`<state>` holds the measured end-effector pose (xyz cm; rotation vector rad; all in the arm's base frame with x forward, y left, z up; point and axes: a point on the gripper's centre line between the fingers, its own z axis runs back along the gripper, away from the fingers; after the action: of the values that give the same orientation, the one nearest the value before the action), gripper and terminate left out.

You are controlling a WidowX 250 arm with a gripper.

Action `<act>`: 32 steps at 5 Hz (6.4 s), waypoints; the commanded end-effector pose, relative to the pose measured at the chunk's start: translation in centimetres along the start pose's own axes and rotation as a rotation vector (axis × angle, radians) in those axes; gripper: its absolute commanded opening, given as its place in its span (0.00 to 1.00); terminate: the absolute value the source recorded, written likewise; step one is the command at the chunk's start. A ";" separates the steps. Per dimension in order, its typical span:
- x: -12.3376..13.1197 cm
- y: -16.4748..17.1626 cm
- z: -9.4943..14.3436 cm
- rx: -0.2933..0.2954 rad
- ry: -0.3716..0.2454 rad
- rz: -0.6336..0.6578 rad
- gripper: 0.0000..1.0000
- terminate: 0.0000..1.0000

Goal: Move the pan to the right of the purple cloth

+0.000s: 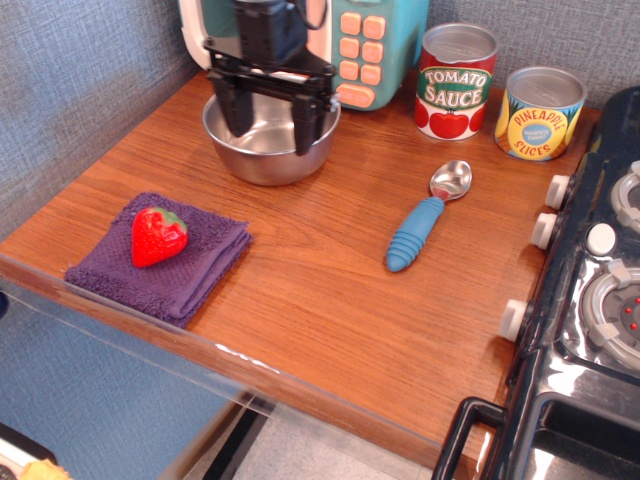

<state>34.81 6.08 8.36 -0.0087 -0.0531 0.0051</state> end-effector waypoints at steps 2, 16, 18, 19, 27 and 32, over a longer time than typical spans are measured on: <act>6.3 -1.6 -1.5 0.028 -0.035 -0.026 1.00 0.00; -10.1 -6.9 -0.2 0.040 -0.044 -0.287 0.00 0.00; -11.0 -9.5 -0.9 0.039 -0.055 -0.397 0.00 0.00; -11.4 -10.5 -1.6 0.052 -0.040 -0.424 0.00 0.00; -8.0 -10.3 3.0 -0.120 -0.154 -0.331 1.00 0.00; 0.2 0.1 5.0 0.032 -0.138 -0.015 1.00 0.00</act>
<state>35.11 5.39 11.32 0.0111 -0.1413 -0.0163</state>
